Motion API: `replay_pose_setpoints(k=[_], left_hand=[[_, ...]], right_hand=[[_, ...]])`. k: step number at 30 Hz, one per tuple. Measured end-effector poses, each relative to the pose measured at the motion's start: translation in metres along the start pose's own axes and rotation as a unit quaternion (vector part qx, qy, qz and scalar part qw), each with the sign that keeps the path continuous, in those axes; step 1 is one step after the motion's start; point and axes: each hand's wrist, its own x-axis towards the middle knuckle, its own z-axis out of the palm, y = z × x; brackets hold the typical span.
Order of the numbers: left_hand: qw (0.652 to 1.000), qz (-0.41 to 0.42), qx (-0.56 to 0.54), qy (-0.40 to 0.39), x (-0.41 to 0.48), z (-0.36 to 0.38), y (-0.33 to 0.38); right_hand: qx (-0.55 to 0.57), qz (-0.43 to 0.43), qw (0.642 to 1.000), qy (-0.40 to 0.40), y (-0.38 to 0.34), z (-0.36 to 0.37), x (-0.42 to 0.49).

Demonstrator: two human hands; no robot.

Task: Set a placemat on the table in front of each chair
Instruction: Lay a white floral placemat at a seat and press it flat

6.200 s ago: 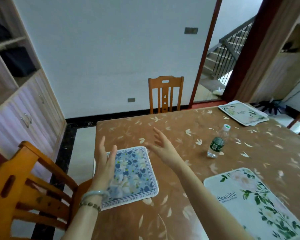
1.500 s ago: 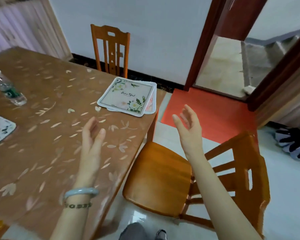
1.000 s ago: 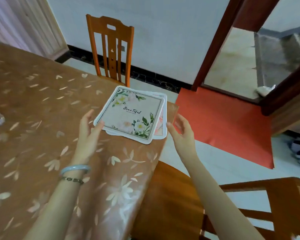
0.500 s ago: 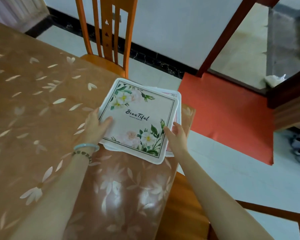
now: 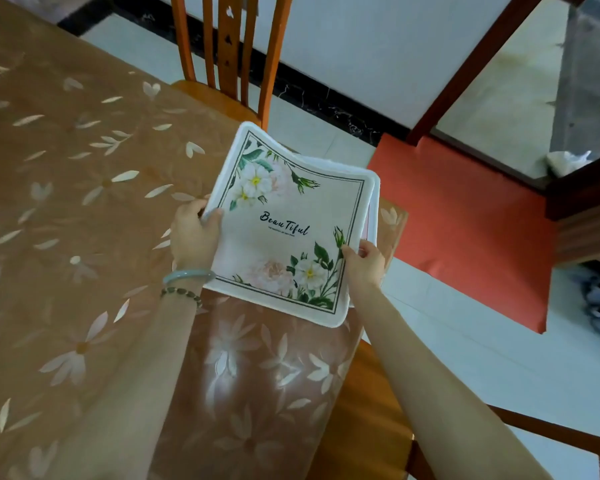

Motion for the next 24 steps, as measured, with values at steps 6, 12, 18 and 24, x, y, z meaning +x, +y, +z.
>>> replay_pose_setpoints(k=[6, 12, 18, 24], left_hand=[[0.993, -0.04, -0.082, 0.07, -0.062, -0.048, -0.007], [0.975, -0.123, -0.152, 0.11, -0.146, -0.098, -0.016], [0.964, -0.2, -0.137, 0.109, -0.233, -0.135, -0.046], [0.928, -0.309, -0.17, 0.118, -0.307, -0.132, -0.08]], right_hand=[[0.029, -0.033, 0.999, -0.032, -0.01, -0.024, -0.022], [0.017, -0.1, 0.989, -0.103, -0.025, -0.037, -0.053], [-0.07, -0.236, 0.948, -0.202, -0.031, -0.028, -0.084], [-0.148, -0.284, 0.899, -0.298, -0.018, -0.003, -0.103]])
